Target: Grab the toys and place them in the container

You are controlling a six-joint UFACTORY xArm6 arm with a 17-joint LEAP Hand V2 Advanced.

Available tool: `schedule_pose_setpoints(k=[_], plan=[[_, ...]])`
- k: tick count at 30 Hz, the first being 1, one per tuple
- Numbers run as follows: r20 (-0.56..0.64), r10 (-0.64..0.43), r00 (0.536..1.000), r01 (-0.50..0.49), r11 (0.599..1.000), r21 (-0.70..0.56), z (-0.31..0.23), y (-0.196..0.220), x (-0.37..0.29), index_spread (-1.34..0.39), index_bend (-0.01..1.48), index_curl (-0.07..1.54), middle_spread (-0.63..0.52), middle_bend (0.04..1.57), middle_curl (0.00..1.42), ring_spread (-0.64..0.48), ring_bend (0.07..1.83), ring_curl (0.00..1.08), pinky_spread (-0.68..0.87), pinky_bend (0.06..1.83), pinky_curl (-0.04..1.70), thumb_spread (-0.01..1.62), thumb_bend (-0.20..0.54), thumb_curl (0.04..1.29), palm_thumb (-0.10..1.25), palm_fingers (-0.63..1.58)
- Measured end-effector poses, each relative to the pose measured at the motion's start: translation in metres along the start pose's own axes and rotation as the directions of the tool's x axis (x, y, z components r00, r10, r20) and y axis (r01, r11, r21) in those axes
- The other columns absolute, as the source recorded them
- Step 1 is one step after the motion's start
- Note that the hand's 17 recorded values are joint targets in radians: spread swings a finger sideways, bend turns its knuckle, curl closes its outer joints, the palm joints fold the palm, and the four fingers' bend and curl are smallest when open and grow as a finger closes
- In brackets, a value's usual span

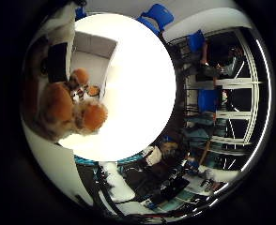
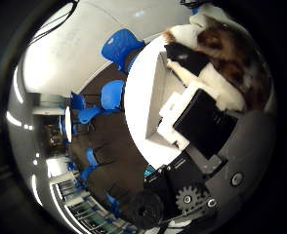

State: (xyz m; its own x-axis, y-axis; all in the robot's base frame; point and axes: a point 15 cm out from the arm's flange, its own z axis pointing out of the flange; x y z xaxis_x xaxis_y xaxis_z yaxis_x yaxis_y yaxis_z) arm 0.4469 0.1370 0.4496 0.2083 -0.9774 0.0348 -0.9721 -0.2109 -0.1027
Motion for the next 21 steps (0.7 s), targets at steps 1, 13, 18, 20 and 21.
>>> schedule_pose_setpoints(k=[1,13,18,20,21], plan=[[0.000,-0.001,1.000,0.001,1.000,-0.002,0.000,0.000,0.000,-0.32,0.52,0.85,-0.24,1.04,0.88,-0.27,1.23,0.69,-0.42,1.06,0.87,1.22,-0.029,0.47,0.80,0.90],[0.009,-0.006,1.000,0.006,1.000,-0.029,-0.003,0.012,0.018,-0.44,0.27,0.49,-0.02,0.36,0.46,0.15,0.60,0.34,0.40,0.66,0.59,1.21,-0.017,0.36,0.71,0.11],[0.024,0.023,0.999,-0.022,1.000,-0.022,-0.015,0.022,0.040,-0.42,0.21,0.44,0.00,0.30,0.40,0.18,0.53,0.29,0.48,0.57,0.50,1.22,-0.016,0.35,0.70,0.18],[0.042,0.035,0.998,-0.035,0.999,-0.021,-0.023,0.031,0.049,-0.42,0.19,0.42,0.00,0.27,0.39,0.18,0.50,0.27,0.49,0.54,0.47,1.22,-0.016,0.34,0.70,0.21],[0.053,0.046,0.998,-0.044,0.999,-0.024,-0.027,0.037,0.054,-0.41,0.19,0.41,0.00,0.27,0.38,0.18,0.49,0.26,0.49,0.52,0.46,1.22,-0.016,0.34,0.70,0.21]])
